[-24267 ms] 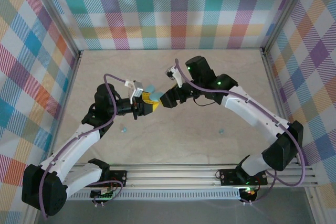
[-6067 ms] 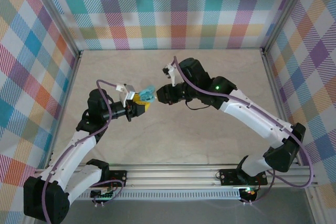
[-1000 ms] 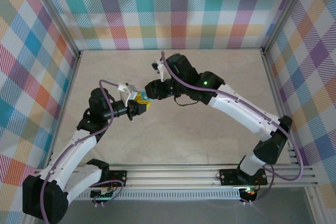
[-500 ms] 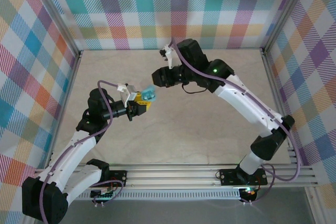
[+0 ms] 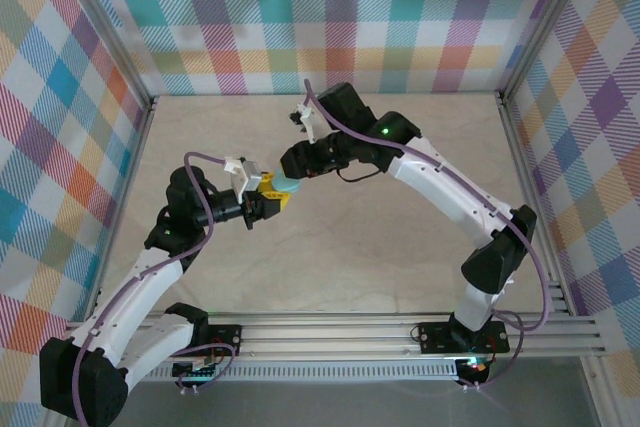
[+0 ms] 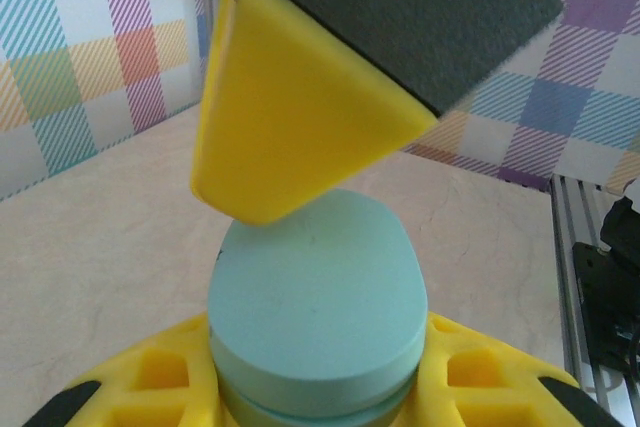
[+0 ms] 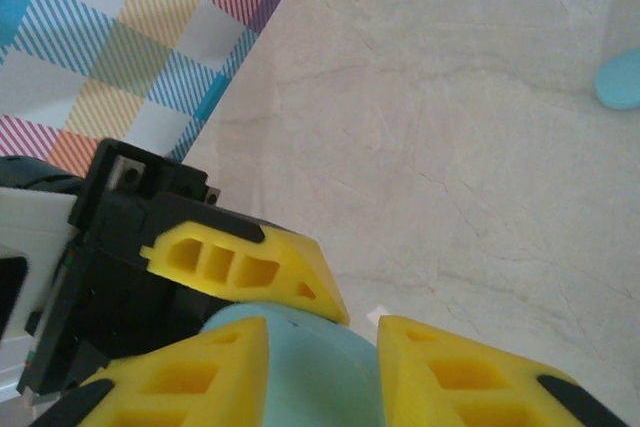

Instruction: Insert the wireless bluetooth earbuds into the charging case

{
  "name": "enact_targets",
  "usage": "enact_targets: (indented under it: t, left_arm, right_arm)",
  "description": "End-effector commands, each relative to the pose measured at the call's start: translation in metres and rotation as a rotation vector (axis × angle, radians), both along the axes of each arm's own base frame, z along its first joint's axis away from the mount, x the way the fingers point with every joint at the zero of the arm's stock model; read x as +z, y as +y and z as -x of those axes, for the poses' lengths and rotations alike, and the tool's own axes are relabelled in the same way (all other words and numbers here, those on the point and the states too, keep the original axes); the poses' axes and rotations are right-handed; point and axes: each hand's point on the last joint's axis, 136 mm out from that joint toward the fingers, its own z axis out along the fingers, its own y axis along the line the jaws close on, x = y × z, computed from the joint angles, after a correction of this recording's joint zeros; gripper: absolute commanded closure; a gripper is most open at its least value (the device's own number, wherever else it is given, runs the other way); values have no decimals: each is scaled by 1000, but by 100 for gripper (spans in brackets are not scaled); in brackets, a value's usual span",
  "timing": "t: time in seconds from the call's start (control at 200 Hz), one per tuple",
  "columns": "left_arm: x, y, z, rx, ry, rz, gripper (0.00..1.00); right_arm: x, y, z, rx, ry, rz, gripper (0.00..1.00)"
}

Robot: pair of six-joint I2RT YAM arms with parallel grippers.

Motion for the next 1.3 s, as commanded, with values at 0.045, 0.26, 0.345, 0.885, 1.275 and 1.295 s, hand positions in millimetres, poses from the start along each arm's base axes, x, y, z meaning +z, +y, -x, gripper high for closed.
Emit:
enact_targets:
  t: [0.045,0.26,0.345,0.885,1.275,1.295]
  left_arm:
    - [26,-2,4,-12,-66,32,100]
    - [35,-1,4,-5,-62,55,100]
    - [39,-2,4,-7,-63,66,100]
    - [64,-7,6,-30,-89,117,100]
    - [66,-17,-11,-13,-43,145,100]
    - [66,-18,-12,-14,-38,146,100]
  right_arm:
    - [20,-24,7,-36,-44,-38,58]
    - [42,-47,2,-125,22,-254,47]
    - [46,-46,6,-109,64,-314,46]
    - [23,-19,14,-16,312,-393,33]
    - [21,-2,18,72,472,-480,37]
    - [20,-1,19,76,481,-482,38]
